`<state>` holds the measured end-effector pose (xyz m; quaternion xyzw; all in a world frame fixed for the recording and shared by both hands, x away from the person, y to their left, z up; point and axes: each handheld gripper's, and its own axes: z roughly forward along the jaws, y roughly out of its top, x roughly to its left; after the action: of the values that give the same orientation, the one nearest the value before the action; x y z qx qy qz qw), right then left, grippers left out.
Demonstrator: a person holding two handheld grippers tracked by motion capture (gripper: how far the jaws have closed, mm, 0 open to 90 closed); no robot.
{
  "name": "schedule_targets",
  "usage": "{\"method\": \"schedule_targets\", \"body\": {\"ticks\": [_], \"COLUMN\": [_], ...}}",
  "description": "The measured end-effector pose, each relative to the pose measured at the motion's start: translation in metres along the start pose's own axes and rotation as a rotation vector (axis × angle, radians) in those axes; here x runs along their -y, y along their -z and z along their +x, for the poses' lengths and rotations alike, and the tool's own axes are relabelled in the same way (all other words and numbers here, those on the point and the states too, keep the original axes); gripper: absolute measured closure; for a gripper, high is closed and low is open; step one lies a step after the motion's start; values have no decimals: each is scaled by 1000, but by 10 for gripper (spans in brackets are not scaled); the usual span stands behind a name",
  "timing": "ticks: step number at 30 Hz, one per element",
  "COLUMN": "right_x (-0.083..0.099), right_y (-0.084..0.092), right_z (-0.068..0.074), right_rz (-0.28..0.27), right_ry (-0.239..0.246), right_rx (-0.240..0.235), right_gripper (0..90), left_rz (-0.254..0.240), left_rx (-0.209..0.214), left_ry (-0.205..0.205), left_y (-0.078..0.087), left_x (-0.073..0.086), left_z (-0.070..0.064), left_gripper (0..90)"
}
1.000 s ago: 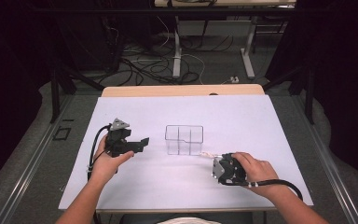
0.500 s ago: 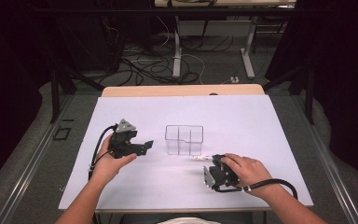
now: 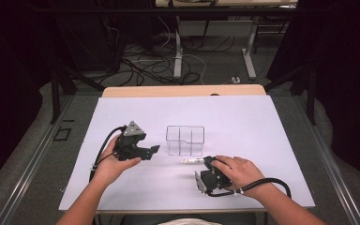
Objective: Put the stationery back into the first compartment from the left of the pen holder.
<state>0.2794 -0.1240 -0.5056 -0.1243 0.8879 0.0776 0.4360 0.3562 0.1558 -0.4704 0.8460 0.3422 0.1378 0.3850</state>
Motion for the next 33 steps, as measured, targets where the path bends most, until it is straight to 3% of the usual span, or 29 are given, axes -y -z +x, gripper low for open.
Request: {"method": "schedule_targets", "body": {"ticks": [2,7,12,13,19,21,25,26,27,28,33], "right_x": [-4,-12,-18,-19,-26,-28,-32,-32,-33,-33,-36], "right_y": [-1,-3,-3,-2,-2,-2,-4,-4,-4,-5,-6], "right_z": [0,-2,1,1,2,3,4,4,4,3,5], "right_rz": [-8,-32,-21,-10,-34,-38,-46,-45,-51,-65,-66], "right_ry": [13,61,72,70,95,103,132,129,131,153,144], "right_rx": [6,12,11,-9,5,7,16,17,22,26,40], "right_gripper": [801,801,801,801,801,801,801,801,801,801,801], "left_rz": [-10,19,30,32,46,73,89,115,105,122,156], "left_rx": [-4,19,55,57,89,110,114,130,128,134,153], "left_ry": [-22,-60,-82,-94,-117,-126,-142,-146,-156,-167,-203], "left_y": [-2,-4,-6,-6,-9,-9,-15,-15,-17,-18,-25], "left_x": [0,-1,-1,-1,0,-1,1,1,2,3,5], "left_z": [-3,-11,-18,-19,-27,-29,-33,-34,-34,-35,-41], "left_gripper": [289,293,329,332,369,380,423,429,437,442,468]}}
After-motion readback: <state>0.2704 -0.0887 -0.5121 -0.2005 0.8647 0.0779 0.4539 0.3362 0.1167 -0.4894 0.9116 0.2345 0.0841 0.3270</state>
